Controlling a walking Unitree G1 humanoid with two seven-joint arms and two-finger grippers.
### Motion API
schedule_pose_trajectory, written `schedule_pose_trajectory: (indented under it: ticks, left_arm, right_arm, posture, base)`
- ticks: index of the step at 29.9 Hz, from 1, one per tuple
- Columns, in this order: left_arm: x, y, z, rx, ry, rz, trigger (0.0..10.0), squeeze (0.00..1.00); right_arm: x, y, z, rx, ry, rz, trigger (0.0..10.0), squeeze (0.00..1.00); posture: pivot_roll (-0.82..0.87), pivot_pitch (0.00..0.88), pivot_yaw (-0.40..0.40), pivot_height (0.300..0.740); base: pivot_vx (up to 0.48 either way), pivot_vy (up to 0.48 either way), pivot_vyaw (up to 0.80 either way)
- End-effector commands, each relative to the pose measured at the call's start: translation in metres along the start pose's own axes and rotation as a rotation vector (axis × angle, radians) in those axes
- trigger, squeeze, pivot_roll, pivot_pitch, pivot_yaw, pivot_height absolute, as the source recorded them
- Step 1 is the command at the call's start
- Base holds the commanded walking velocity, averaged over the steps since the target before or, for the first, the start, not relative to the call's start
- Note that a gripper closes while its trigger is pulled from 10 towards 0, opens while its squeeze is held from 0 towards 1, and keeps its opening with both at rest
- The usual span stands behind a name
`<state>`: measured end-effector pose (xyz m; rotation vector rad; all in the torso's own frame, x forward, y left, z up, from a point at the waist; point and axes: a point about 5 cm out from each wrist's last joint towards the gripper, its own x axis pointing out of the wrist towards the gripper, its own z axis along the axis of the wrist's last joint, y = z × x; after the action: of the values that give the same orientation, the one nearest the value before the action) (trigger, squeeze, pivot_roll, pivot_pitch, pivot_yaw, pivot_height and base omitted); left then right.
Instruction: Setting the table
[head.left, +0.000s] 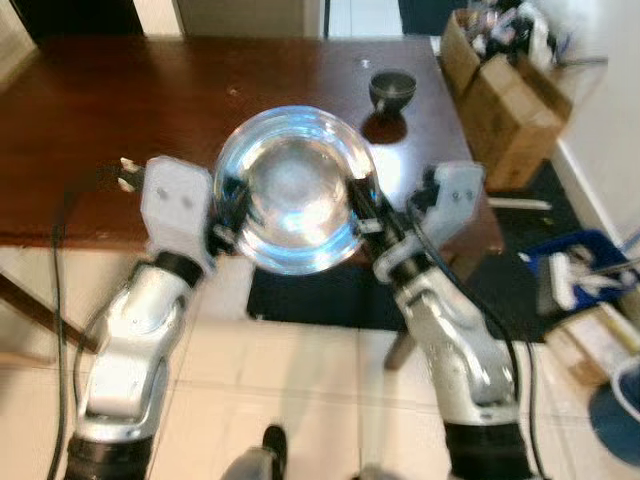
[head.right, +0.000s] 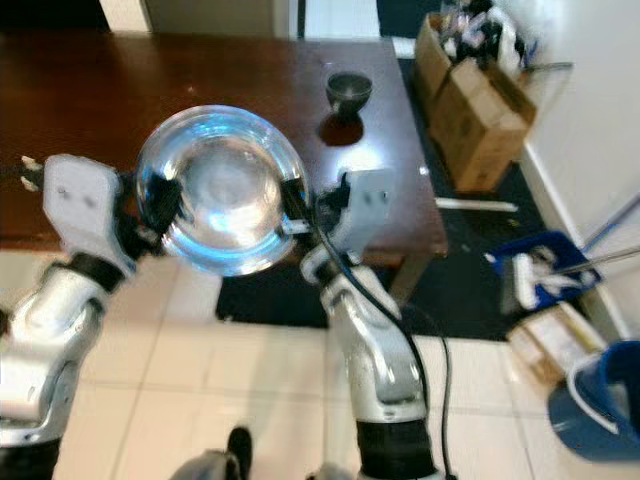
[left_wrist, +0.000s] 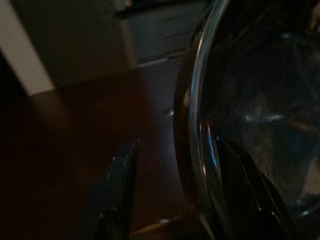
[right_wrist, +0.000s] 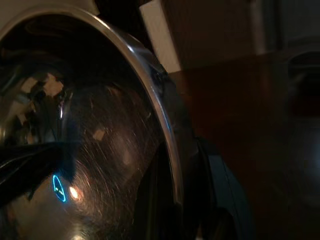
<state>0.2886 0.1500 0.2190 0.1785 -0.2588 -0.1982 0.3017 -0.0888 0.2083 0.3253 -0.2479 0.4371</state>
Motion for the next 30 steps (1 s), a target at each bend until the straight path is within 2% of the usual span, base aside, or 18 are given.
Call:
schedule_pose_trajectory:
  ticks: [1,26,30]
  left_arm:
    - [-0.0051,0.0140,-0.0198,0.013,0.101,0.069,10.0,0.00]
    - [-0.0055,0.0123,-0.0197,0.013,0.102,0.065,10.0,0.00]
    - [-0.0055,0.0115,-0.0197,0.005,0.108,0.064,10.0,0.00]
  right_arm:
    - [-0.0018,-0.0009,0.0155,0.026,-0.093,-0.004,10.0,0.00]
    - [-0.0015,-0.0018,0.0143,0.027,-0.093,-0.015,10.0,0.00]
    - [-0.0014,-0.0022,0.0139,0.028,-0.092,-0.018,10.0,0.00]
  posture:
    - [-0.04,0.053,0.042,0.740]
    - [-0.04,0.053,0.046,0.740]
    - [-0.04,0.053,0.046,0.740]
  base:
    - [-0.326,0.000,0.00]
    - [-0.319,0.000,0.00]
    - [0.000,0.000,0.00]
